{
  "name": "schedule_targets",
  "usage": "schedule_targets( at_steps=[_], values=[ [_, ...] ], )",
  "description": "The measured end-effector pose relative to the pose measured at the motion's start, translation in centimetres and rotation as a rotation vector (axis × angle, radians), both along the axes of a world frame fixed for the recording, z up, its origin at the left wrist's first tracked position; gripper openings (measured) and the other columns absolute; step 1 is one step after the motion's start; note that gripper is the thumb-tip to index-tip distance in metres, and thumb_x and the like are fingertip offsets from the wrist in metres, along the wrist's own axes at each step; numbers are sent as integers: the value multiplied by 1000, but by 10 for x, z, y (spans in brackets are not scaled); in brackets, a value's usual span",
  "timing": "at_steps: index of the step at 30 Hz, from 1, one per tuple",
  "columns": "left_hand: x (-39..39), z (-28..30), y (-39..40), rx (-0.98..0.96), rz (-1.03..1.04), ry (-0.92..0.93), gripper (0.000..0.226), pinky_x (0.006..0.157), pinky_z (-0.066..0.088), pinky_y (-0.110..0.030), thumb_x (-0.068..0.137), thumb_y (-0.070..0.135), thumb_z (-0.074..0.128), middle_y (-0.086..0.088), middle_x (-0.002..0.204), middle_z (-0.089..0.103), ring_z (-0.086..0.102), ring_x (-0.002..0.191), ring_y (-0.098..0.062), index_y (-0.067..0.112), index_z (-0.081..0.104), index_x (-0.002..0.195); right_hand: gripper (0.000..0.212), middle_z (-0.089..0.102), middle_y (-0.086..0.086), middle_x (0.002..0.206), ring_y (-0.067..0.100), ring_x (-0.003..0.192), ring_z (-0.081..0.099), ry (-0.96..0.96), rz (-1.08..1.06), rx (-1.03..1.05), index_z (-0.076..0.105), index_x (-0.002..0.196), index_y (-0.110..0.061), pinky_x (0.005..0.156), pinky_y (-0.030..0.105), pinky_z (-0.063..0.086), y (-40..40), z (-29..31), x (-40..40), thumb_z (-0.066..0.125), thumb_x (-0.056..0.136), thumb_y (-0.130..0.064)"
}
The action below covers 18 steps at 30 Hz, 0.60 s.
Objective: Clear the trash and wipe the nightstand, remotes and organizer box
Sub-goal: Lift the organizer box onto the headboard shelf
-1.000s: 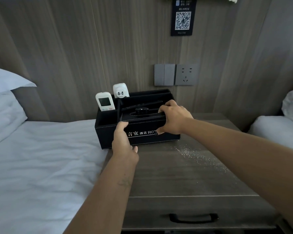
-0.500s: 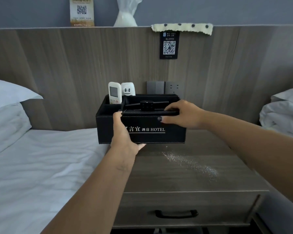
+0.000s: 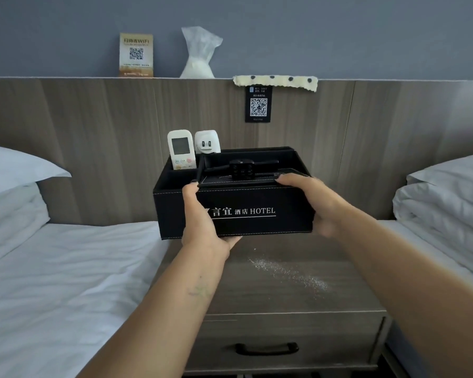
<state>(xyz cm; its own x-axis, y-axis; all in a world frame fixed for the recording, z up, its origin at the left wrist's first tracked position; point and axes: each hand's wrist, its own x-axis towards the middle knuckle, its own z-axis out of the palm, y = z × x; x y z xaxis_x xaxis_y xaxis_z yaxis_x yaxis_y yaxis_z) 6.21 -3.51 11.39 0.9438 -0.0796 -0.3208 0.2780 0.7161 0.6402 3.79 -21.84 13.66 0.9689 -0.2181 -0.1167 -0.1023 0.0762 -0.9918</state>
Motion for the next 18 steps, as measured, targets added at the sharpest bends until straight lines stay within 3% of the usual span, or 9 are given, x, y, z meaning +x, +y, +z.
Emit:
schedule_targets(
  at_steps=[2,4,9,15,18],
  values=[
    [-7,7,2,9,-22,-15,61,75,54,-64,57,53,75,-9,101,75,72,89,-35,17,68,105,44,76,5,98,25,86,74,28,15,52,63,112,-22,71,41,59,-1,4,-10,74,74,-41],
    [-16,17,4,25,-74,-39,53,79,53,-64,65,52,73,-9,102,74,71,91,-35,17,68,104,32,77,5,91,25,81,75,5,-20,93,66,106,-21,70,40,60,0,4,-18,70,79,-37],
    [-24,35,1,99,-198,-77,52,86,45,-71,70,59,73,-13,103,73,67,96,-41,21,66,105,46,76,9,95,31,84,74,-23,-138,109,65,112,-19,79,54,57,2,8,-22,74,70,-37],
    [-16,37,-17,150,-159,-26,47,76,56,-60,70,52,73,-10,98,73,69,87,-34,20,64,104,45,75,7,97,28,84,73,-70,-162,34,61,114,-19,75,47,60,-1,14,-21,75,75,-37],
    [-1,40,-19,140,-93,-37,49,72,56,-61,67,54,71,-8,99,73,71,86,-33,21,65,104,64,73,4,106,27,95,70,-74,-63,-147,59,120,-23,85,47,57,-14,24,-15,77,68,-57]
  ],
)
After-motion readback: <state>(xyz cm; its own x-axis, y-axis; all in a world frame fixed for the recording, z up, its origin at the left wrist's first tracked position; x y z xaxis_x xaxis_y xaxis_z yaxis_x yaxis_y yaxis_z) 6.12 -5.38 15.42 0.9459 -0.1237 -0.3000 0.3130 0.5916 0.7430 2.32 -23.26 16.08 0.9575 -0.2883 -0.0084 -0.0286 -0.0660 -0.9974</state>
